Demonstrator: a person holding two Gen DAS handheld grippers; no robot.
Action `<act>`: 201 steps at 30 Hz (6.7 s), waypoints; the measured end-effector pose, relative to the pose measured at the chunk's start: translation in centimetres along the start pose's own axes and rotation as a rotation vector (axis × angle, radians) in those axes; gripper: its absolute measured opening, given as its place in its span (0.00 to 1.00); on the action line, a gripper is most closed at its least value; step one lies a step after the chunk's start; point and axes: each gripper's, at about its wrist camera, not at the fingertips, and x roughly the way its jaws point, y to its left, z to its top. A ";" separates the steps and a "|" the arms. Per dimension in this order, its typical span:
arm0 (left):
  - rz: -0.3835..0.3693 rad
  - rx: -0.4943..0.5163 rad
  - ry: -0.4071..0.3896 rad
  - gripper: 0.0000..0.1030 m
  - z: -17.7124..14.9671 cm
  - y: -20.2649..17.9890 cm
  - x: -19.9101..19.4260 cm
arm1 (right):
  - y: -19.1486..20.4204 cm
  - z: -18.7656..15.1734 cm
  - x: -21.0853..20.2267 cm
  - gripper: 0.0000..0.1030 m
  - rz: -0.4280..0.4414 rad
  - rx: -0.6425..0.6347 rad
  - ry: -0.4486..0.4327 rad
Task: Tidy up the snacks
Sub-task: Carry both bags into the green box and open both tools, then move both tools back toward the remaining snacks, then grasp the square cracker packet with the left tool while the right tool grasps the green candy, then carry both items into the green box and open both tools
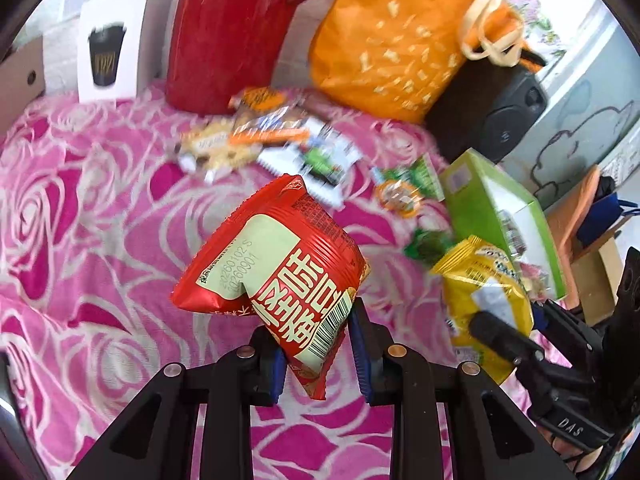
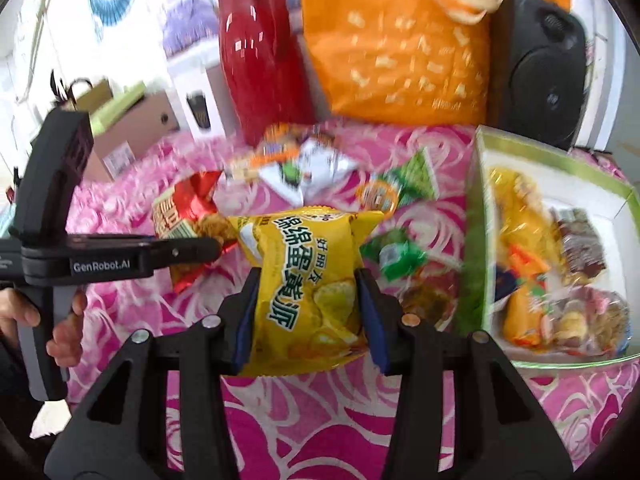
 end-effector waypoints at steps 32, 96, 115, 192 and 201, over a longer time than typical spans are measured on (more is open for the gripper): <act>-0.251 0.438 0.155 0.27 5.3 -26.0 9.1 | -23.1 -1.2 -10.5 0.47 -0.441 0.278 -0.161; 0.156 0.045 -0.078 0.73 6.3 6.7 -0.2 | -1.0 2.0 9.1 0.53 -0.292 -0.261 0.260; 0.187 0.136 -0.021 0.81 13.1 8.5 7.6 | 0.0 2.2 6.5 0.24 0.013 -0.113 0.221; 0.047 0.318 -0.121 0.57 3.6 -4.3 -4.0 | 0.0 0.1 -3.9 0.30 0.042 -0.027 0.000; -0.100 0.470 -0.125 0.58 4.5 -15.5 -2.9 | -8.7 -1.5 -10.5 0.30 -0.186 0.155 -0.134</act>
